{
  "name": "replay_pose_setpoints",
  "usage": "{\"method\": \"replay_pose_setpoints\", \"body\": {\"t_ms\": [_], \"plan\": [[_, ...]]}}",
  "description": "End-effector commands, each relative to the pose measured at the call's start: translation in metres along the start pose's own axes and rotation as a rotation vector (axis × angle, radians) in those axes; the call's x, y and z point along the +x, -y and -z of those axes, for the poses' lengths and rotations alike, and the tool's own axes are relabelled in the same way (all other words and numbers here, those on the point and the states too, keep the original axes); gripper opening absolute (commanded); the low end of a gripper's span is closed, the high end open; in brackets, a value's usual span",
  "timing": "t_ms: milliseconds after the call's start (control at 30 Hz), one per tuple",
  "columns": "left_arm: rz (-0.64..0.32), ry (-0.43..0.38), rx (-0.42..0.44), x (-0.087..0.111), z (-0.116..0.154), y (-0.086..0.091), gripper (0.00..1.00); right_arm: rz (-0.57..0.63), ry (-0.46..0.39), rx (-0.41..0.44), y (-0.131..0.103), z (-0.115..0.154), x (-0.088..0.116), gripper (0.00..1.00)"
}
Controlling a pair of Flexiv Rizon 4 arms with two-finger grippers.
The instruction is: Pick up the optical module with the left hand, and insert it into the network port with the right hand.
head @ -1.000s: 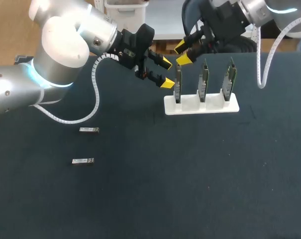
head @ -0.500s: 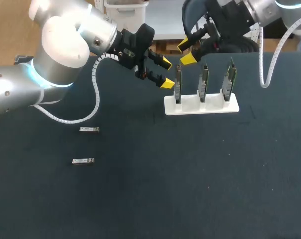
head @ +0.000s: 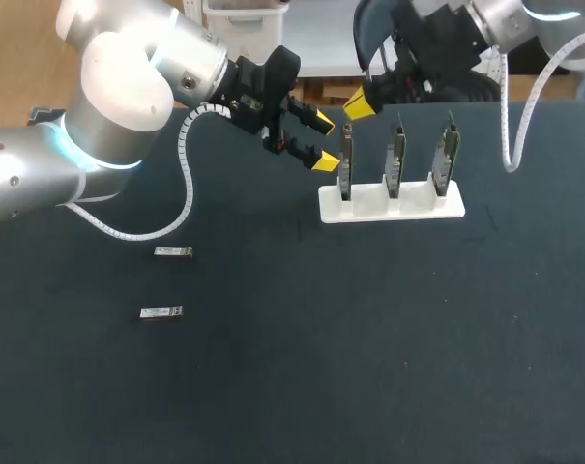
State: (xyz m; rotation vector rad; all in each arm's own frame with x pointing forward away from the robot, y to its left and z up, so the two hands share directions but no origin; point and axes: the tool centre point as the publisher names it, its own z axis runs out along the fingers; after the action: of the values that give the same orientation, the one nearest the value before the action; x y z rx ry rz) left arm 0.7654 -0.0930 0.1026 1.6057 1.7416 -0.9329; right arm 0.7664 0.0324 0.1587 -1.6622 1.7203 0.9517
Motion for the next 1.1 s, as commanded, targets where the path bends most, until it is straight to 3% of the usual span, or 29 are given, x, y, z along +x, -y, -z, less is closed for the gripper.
{"method": "replay_pose_setpoints", "body": {"t_ms": [33, 1100], "plan": [[0.002, -0.006, 0.005, -0.001, 0.000, -0.002, 1.00, -0.003, -0.008, -0.002, 0.002, -0.003, 0.001, 0.00], [0.002, -0.006, 0.005, -0.001, 0.000, -0.002, 1.00, -0.065, -0.052, -0.013, 0.005, -0.019, 0.022, 0.00]]}}
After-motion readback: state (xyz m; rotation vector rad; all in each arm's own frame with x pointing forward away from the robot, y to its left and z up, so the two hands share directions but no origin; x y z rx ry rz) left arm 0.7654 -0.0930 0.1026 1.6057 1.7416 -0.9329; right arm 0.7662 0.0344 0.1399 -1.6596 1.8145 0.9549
